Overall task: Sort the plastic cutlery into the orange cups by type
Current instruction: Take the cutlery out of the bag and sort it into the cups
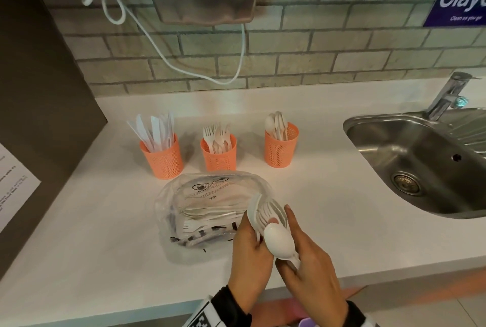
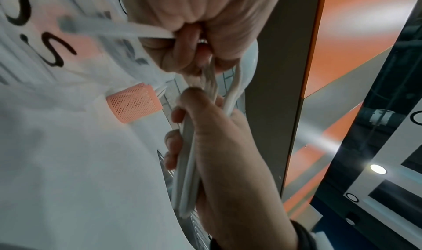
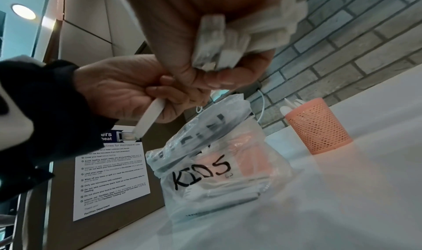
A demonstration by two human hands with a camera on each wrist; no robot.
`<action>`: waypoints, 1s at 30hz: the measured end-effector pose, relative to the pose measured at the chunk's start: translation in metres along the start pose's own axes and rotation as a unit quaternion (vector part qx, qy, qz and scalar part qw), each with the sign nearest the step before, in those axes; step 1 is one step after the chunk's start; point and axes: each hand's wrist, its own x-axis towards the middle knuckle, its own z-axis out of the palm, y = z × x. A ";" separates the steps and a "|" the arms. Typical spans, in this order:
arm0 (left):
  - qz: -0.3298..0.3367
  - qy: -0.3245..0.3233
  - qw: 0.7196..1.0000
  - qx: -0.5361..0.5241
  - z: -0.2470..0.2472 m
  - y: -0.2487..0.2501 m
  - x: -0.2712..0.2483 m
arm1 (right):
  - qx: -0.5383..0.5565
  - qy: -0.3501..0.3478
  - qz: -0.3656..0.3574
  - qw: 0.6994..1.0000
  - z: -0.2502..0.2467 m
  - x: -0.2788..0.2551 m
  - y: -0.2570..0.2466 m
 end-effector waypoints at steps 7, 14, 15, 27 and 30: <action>-0.032 0.030 0.998 -0.051 0.004 0.001 0.001 | 0.016 0.024 0.013 1.000 0.003 0.001 -0.002; -0.031 0.012 0.999 -0.042 0.008 0.011 0.004 | 0.053 -0.019 0.038 0.998 -0.005 0.004 -0.005; -0.033 0.029 0.997 -0.057 0.008 0.014 0.005 | 0.056 -0.020 0.040 0.997 -0.006 0.003 -0.005; -0.075 -0.021 0.990 -0.118 0.009 0.039 0.023 | 0.153 -0.034 0.044 0.987 -0.011 0.004 -0.003; -0.077 0.006 0.987 -0.144 0.006 0.048 0.033 | 0.211 -0.055 0.061 0.974 -0.020 0.011 -0.009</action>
